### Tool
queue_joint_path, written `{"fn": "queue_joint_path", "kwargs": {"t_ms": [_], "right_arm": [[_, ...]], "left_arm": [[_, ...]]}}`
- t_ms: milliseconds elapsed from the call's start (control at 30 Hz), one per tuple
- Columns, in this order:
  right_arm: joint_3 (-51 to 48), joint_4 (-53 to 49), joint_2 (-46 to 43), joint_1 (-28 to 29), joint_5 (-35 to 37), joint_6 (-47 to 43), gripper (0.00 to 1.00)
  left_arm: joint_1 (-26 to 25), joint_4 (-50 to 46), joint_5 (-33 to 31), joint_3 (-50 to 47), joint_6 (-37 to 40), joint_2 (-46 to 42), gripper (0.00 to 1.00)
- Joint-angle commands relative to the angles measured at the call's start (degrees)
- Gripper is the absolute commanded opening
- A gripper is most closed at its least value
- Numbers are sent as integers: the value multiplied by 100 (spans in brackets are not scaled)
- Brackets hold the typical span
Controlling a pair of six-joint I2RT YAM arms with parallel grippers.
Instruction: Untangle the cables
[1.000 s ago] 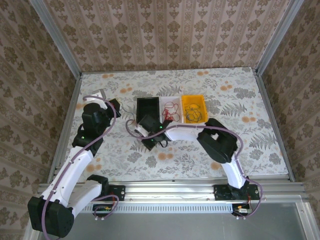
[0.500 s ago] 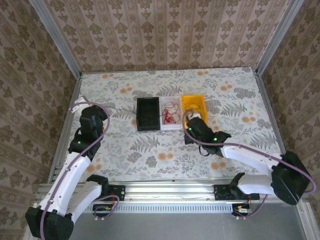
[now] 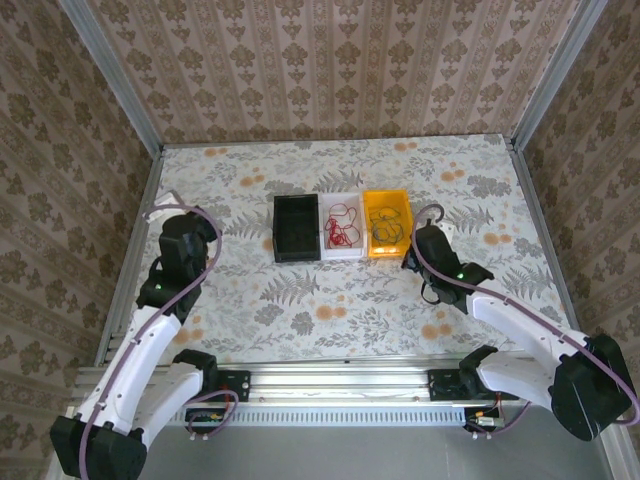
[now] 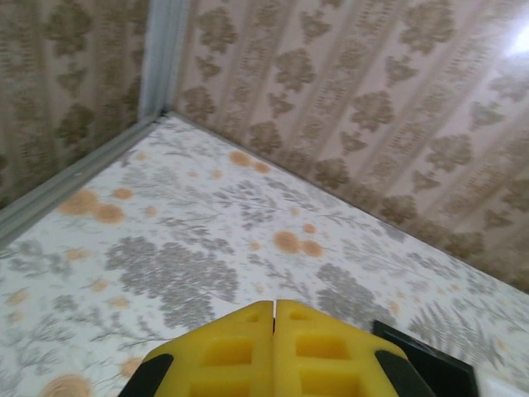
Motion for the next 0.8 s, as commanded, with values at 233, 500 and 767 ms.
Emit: {"fn": "queue_joint_path", "kwargs": {"t_ms": [233,500,767], "right_arm": [[-21,245,118,-1,-306,-37,0],[-74,247,60,-10,-176,-32,0],[-99,222,78,-10,-299,-93,0]], "left_arm": [[-450,1159,999,1209,902,735,0],[-809,2019,1313,1933,1000,1845,0],[-1028,2232,1405,2208,973,2524,0]]}}
